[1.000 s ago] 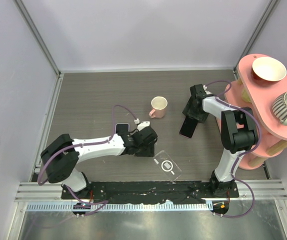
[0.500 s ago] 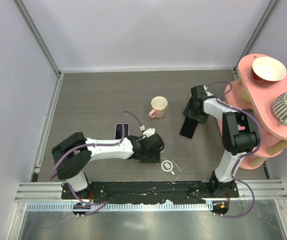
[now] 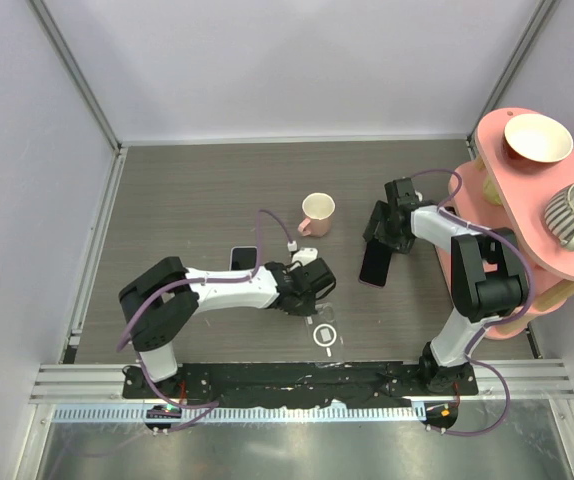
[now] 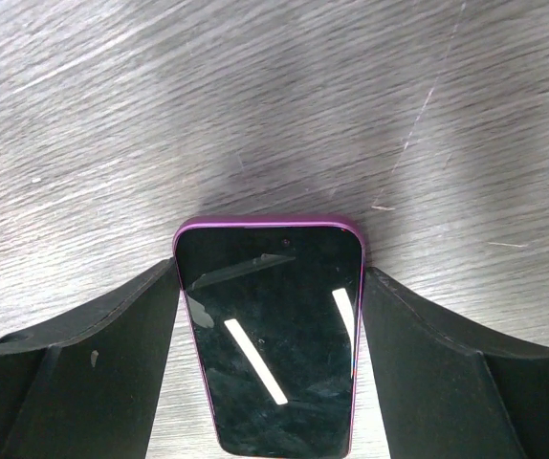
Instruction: Put the phone into the phone case
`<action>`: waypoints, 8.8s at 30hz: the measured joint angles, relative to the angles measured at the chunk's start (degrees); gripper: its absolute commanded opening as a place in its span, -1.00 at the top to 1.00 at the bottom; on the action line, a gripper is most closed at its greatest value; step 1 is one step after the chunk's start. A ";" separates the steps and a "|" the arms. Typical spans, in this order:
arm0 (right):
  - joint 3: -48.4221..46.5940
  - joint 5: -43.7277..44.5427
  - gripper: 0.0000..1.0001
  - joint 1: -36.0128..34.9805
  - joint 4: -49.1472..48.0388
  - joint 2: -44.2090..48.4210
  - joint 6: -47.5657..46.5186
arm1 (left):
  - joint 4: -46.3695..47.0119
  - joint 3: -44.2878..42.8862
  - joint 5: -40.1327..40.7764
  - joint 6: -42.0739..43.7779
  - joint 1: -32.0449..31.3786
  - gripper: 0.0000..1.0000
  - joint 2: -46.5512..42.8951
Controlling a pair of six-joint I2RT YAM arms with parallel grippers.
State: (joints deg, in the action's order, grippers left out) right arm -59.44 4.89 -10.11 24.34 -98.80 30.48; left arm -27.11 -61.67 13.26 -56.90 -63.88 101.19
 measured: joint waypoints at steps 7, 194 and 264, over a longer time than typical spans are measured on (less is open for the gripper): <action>1.53 -2.01 0.11 -0.46 -0.61 2.29 -1.33 | -1.07 -0.68 -0.35 4.24 5.27 1.00 0.13; 39.32 -30.71 -0.59 -20.59 -37.03 25.64 16.00 | 11.50 12.81 -8.35 1.53 10.82 0.56 -12.07; 47.41 -30.10 0.16 -22.84 -40.59 30.88 14.80 | 16.52 20.39 -12.63 -6.16 9.94 0.33 -14.62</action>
State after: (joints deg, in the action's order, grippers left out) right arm -12.03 -25.21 -32.95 -16.25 -67.92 45.28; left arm -10.59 -41.28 0.62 -63.07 -53.93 86.56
